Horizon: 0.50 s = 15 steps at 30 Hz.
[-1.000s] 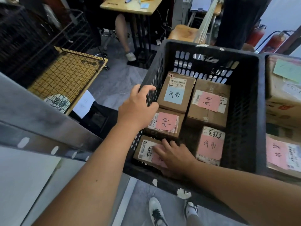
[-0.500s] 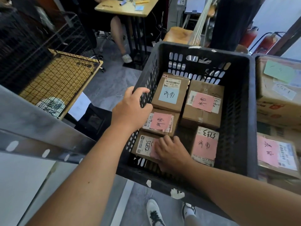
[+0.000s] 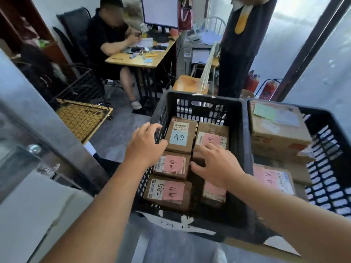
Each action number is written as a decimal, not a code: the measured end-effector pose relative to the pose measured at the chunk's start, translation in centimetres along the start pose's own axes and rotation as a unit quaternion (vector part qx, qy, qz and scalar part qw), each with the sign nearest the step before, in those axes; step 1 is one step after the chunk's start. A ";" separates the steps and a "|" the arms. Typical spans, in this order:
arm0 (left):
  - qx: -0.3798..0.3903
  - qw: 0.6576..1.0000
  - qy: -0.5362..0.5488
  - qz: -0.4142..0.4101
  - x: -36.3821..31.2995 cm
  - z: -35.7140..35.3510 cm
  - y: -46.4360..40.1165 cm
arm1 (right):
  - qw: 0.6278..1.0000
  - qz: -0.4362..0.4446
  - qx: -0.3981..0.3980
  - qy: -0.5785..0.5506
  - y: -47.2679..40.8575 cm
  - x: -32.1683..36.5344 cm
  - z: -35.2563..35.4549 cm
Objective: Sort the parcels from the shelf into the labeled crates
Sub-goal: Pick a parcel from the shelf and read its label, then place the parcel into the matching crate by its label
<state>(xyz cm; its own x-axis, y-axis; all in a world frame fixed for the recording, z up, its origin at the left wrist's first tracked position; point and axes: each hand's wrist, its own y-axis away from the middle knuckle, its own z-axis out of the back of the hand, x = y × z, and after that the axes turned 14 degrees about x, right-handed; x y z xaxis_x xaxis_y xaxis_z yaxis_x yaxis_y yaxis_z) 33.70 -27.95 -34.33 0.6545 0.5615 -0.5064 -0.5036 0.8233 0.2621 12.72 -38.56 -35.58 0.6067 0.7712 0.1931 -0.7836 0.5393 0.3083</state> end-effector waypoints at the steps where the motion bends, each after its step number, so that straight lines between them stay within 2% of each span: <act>1: -0.006 1.000 -0.001 -0.008 -0.7 0.3 0.5 | 1.000 -0.003 -0.022 -0.014 0.4 -0.2 1.2; 7: -0.087 0.996 -0.016 -0.015 -4.9 3.6 5.4 | 0.993 0.051 -0.092 -0.053 1.4 0.0 8.7; 11: -0.142 0.989 -0.033 0.012 -7.1 5.4 10.3 | 0.985 0.137 -0.108 -0.016 2.6 1.2 12.5; 15: -0.199 0.976 -0.063 0.062 -9.4 4.5 17.1 | 0.960 0.246 -0.133 0.021 5.5 3.3 14.2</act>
<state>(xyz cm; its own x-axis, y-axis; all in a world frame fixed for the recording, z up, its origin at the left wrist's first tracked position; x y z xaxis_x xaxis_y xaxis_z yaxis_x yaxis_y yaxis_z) 21.42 -18.75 -21.41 0.6260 0.6810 -0.3799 -0.7459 0.6651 -0.0370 12.25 -37.87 -20.01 0.1526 0.9647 0.2147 -0.9837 0.1691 -0.0606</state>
